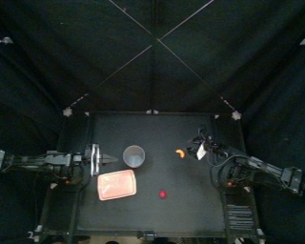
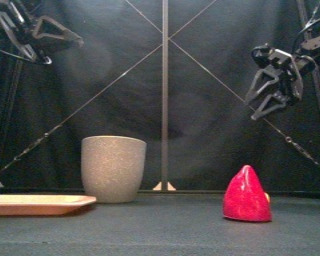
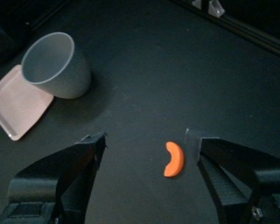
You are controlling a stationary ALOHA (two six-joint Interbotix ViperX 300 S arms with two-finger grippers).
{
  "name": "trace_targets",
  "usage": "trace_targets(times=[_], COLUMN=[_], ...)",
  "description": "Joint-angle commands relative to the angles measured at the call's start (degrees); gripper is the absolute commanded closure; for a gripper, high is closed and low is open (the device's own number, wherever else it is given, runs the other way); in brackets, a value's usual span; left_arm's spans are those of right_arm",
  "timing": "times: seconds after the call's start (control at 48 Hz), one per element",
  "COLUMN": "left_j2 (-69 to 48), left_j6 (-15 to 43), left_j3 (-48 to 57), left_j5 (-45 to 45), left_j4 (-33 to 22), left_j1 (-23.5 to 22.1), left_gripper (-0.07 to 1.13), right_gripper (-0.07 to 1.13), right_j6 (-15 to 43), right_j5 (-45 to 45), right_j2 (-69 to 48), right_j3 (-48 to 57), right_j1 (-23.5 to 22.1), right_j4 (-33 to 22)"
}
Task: Pick the tangerine then place it in the grey bowl
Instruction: Pick the tangerine
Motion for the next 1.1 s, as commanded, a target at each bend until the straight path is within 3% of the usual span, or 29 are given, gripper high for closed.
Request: trace_targets(times=[0.021, 0.354, 1.104], left_j2=[0.18, 0.18, 0.18], left_j6=[0.09, 0.0, -0.18], left_j3=[-0.97, -0.79, 0.97], left_j5=[-1.05, -1.49, -2.81], left_j4=[-0.09, -0.18, -2.11], left_j1=[0.35, 0.35, 0.0], left_gripper=[0.97, 0.97, 0.97], right_gripper=[0.02, 0.03, 0.07], right_j6=[-0.18, -0.26, -0.09], right_j5=[0.09, 2.2, 0.18], right_j2=[5.98, 24.87, 38.94], right_j3=[-0.53, -3.25, -7.91], right_j1=[-0.53, -0.44, -0.79], right_j4=[0.44, -0.88, -3.08])
